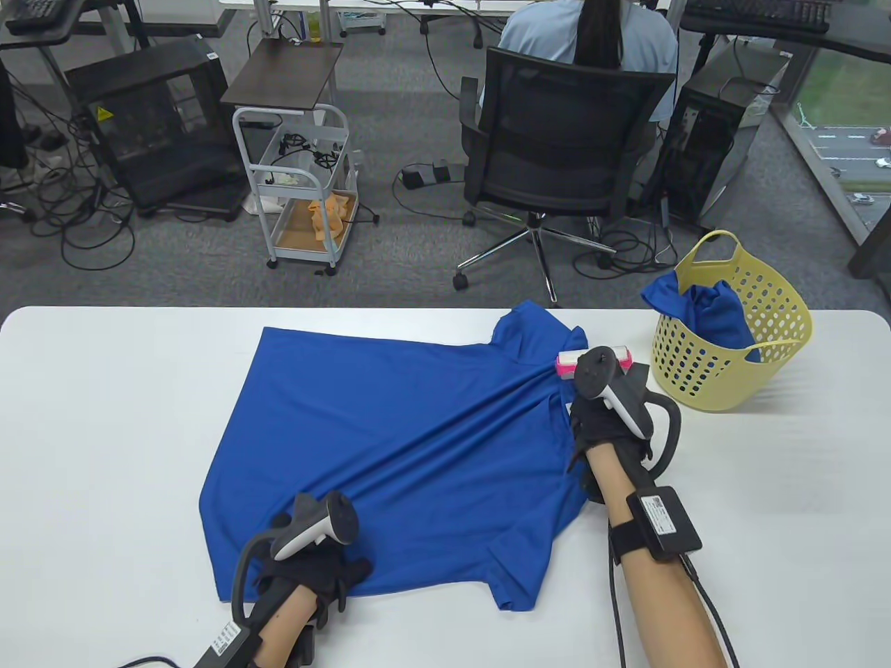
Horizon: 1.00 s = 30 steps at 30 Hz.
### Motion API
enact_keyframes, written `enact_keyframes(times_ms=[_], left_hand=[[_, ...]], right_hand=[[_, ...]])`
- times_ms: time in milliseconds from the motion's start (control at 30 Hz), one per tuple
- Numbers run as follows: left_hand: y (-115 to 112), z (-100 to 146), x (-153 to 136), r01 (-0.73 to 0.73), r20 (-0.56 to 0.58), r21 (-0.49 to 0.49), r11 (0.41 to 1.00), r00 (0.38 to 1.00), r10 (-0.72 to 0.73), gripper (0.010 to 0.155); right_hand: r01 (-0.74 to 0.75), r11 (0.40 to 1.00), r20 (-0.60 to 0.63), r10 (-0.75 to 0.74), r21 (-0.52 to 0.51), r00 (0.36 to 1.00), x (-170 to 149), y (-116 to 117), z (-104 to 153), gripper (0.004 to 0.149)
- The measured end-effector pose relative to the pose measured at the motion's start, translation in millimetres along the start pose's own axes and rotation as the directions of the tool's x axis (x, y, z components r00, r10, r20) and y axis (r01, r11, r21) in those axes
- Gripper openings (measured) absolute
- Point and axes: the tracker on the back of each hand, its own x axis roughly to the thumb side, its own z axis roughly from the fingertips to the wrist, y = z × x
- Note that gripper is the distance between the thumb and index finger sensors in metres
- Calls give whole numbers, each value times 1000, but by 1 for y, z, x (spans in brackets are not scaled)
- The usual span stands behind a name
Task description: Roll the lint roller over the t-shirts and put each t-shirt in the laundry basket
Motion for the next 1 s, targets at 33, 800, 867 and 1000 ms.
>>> enact_keyframes(times_ms=[33, 800, 867, 1000], left_hand=[[0, 0, 0, 3, 0, 0, 1000, 1000, -3, 87], [-2, 0, 0, -7, -6, -1, 1000, 1000, 7, 87], [-2, 0, 0, -6, -6, -4, 1000, 1000, 6, 87], [-2, 0, 0, -2, -8, -9, 1000, 1000, 2, 87]], right_hand=[[26, 999, 39, -27, 34, 999, 8, -1, 16, 56], [-31, 964, -112, 63, 264, 992, 40, 50, 37, 53], [-42, 970, -155, 81, 239, 985, 39, 51, 15, 53], [-1, 980, -239, 49, 197, 970, 36, 53, -25, 53]])
